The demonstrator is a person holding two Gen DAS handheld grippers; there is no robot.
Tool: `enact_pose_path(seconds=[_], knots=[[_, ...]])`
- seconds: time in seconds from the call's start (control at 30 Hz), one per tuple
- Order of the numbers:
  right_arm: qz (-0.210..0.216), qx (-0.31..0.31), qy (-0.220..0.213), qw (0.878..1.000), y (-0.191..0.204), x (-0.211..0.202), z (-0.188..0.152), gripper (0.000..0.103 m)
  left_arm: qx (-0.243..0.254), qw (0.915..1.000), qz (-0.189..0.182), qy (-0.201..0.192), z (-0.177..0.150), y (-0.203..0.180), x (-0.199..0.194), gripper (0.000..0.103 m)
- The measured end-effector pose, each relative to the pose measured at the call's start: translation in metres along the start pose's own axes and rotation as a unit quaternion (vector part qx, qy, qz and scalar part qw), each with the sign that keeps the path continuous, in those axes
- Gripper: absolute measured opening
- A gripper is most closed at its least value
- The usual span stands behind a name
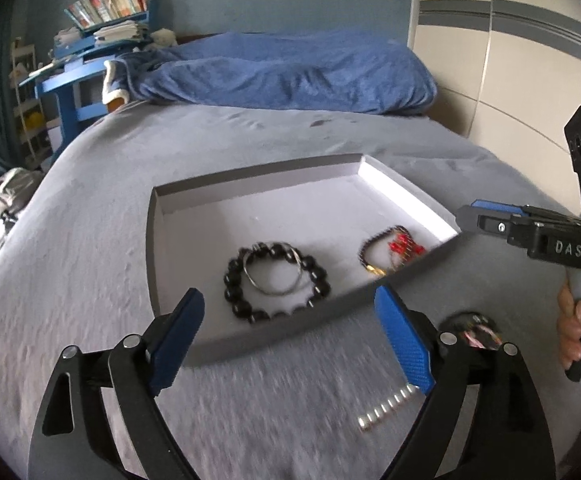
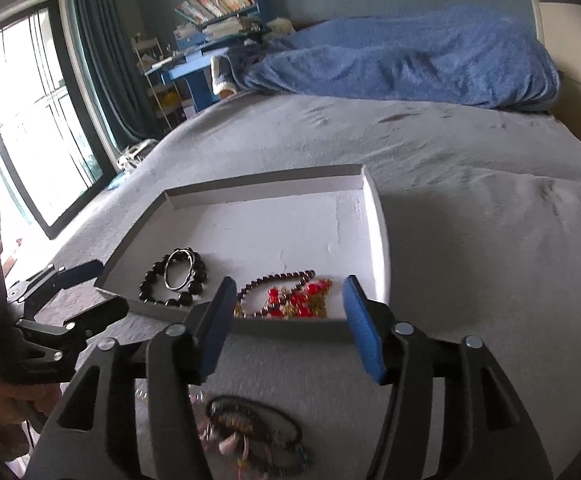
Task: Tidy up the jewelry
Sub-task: 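Return the left tool to the pile and grasp the pearl hairpin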
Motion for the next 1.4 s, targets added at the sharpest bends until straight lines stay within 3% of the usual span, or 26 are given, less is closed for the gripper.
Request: enact_pose_path(seconds=[0.57, 0.97, 1.1, 1.17, 1.4], knots=[[-0.022, 0.051, -0.004, 0.998, -0.021, -0.044, -0.06, 0.07, -0.011, 0.9997, -0.022, 0.006, -0.047, -0.01, -0.034, 0.089], [-0.013, 0.099, 0.009, 0.995, -0.032, -0.048, -0.095, 0.076, 0.031, 0.9966, -0.051, 0.057, -0.067, -0.033, -0.021, 0.088], [-0.008, 0.108, 0.014, 0.994, -0.034, -0.046, -0.098, 0.076, 0.035, 0.9944, -0.053, 0.084, -0.07, -0.034, -0.01, 0.081], [-0.005, 0.116, 0.016, 0.993, -0.037, -0.046, -0.099, 0.076, 0.041, 0.9928, -0.053, 0.099, -0.072, -0.035, -0.003, 0.071], [-0.004, 0.115, 0.018, 0.993, -0.035, -0.046, -0.101, 0.076, 0.091, 0.9875, -0.05, 0.119, -0.069, -0.045, 0.019, 0.065]])
Point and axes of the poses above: each gripper's, at about its wrist camera, not at the fingertips, and x roughly the way its jaws point, y to its left, z to its top, the point moved 6 cm from there along x, roughly the way its jaws point, and after that the axes turned 6 degrees about -x, right-handed, at the moved point
